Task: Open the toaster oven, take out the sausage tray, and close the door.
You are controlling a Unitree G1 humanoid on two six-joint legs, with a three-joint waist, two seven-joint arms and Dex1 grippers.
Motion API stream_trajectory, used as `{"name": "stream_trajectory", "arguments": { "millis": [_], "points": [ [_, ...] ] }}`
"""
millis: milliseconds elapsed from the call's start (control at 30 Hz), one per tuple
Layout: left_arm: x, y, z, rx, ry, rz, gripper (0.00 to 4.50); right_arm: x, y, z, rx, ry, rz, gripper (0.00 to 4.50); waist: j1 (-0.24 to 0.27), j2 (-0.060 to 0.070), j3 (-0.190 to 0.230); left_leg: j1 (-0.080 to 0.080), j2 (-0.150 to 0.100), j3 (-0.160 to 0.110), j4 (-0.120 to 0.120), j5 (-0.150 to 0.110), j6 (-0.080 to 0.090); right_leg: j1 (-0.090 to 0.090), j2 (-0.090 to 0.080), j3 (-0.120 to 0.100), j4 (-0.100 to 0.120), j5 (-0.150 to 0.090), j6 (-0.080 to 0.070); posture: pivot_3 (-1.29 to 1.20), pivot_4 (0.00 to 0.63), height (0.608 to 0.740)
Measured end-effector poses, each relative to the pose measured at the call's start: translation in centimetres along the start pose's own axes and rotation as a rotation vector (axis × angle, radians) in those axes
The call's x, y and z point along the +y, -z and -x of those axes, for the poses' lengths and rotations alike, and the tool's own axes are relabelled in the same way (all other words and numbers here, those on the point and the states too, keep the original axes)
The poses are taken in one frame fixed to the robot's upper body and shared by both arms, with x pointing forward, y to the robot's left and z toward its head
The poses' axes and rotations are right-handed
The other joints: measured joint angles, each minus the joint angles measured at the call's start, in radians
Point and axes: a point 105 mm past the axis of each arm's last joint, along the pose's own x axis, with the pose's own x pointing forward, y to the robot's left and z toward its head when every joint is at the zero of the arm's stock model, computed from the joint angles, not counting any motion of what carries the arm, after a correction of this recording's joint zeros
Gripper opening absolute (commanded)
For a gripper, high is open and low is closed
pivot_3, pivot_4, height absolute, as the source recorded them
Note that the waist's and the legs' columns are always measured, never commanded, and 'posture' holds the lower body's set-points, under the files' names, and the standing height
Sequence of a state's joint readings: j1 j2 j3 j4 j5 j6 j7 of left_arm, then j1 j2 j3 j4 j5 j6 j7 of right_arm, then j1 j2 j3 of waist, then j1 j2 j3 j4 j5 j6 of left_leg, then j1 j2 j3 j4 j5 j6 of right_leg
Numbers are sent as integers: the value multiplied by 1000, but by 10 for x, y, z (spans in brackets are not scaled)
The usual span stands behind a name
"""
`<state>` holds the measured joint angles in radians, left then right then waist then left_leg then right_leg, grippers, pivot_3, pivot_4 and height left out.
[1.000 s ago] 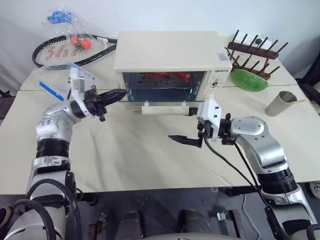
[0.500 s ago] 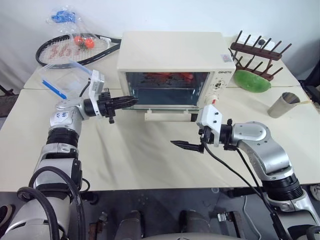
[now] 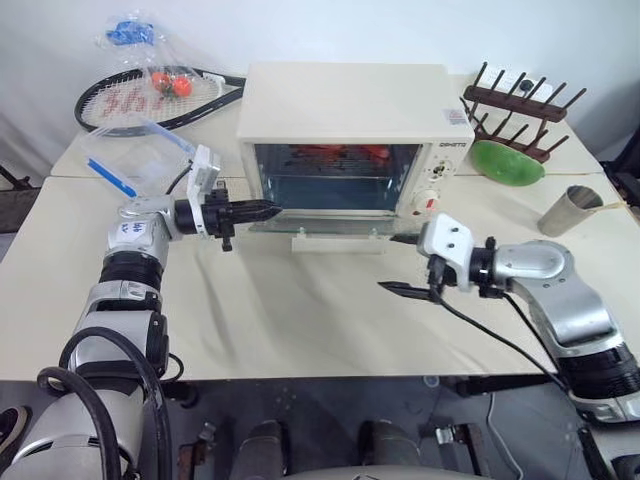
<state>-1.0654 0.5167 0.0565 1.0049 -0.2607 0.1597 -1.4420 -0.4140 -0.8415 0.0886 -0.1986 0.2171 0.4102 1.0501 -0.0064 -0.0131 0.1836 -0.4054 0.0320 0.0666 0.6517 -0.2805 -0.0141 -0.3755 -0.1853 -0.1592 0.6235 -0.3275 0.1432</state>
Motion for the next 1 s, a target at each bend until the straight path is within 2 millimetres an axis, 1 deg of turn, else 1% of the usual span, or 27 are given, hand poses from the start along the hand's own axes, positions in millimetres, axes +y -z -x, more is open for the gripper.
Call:
{"name": "stream_trajectory", "arguments": {
  "millis": [33, 100, 167, 233, 267, 333, 433, 500, 567, 600, 667, 833, 900, 1000],
  "points": [
    [-1, 2, -1, 10, 11, 1, 23, 9, 9, 12, 42, -32, -18, 4500, 7, 0, 0, 0, 0, 0, 0, 0, 0, 0, 0, 0, 0, 0, 0, 0, 150, 740],
    [-1, 6, 2, 29, 8, 10, 23, 20, 17, 32, 93, -75, -54, 4500, 8, -1, 1, 0, 0, 0, 1, 0, 0, 0, 0, 0, 0, 0, 0, 0, 150, 740],
    [-1, 9, 2, 49, 8, 16, 23, 26, 15, 46, 111, -97, -62, 4500, 9, -2, 1, 0, 0, 0, 3, 0, 0, 1, 0, 0, 0, 0, 0, 0, 150, 740],
    [-2, 12, -2, 70, 23, 7, 23, 30, 12, 56, 123, -96, -59, 4500, 8, -2, 1, 0, 0, 1, 5, 0, 0, 1, 0, 0, 1, 0, 0, 0, 150, 740],
    [-2, 14, -2, 84, 26, 2, 23, 30, 11, 60, 131, -92, -60, 4500, 8, -3, 2, 0, 1, 1, 5, 0, 0, 1, 0, 0, 1, 0, 0, 0, 150, 740],
    [-4, 17, -3, 121, 45, -14, 23, 23, 5, 65, 121, -40, -58, 4500, 7, -3, 2, -1, 1, 1, 6, 0, 1, 1, 0, 1, 2, 0, 0, 0, 150, 740],
    [-8, 24, -7, 181, 81, -45, 23, 6, -20, 66, 53, 68, -5, 4500, 7, -3, 2, -1, 1, 0, 7, 0, 1, 1, 0, 1, 2, 0, 0, 0, 150, 740],
    [-8, 30, -7, 223, 90, -65, 23, -1, -39, 61, -7, 126, 25, 4500, 6, -3, 2, -1, 1, 0, 7, 0, 1, 1, 0, 1, 2, 0, 0, 0, 150, 740],
    [-10, 36, -9, 258, 101, -79, 23, -6, -57, 52, -61, 174, 48, 4500, 6, -4, 2, -1, 1, 0, 7, 0, 1, 1, 0, 1, 2, 0, 0, 0, 150, 740],
    [-10, 38, -9, 272, 106, -89, 23, -7, -63, 46, -73, 183, 52, 4500, 6, -4, 2, -1, 1, 0, 7, 0, 1, 0, 0, 1, 2, 0, 0, 0, 150, 740],
    [-11, 42, -9, 296, 114, -112, 23, -6, -69, 35, -66, 186, 67, 4500, 6, -4, 2, -2, 1, 0, 8, -1, 1, 0, 0, 1, 3, 0, 0, 0, 150, 740],
    [-13, 46, -6, 318, 127, -208, 23, -7, -95, -2, -98, 209, 163, 4500, 5, -4, 2, -2, 1, 0, 9, -1, 1, 0, 0, 1, 4, 0, 0, 0, 150, 740],
    [-14, 47, -5, 307, 124, -225, 23, -9, -98, -12, -90, 219, 187, 4500, 5, -4, 2, -2, 1, 0, 9, -1, 2, 0, 0, 1, 4, 0, 0, 0, 150, 740],
    [-14, 48, -3, 243, 98, -222, 23, -23, -98, -30, -34, 281, 233, 4500, 2, -4, 2, -2, 1, 0, 10, -1, 2, 0, 0, 1, 4, 0, 0, 0, 150, 740]
  ]
}}
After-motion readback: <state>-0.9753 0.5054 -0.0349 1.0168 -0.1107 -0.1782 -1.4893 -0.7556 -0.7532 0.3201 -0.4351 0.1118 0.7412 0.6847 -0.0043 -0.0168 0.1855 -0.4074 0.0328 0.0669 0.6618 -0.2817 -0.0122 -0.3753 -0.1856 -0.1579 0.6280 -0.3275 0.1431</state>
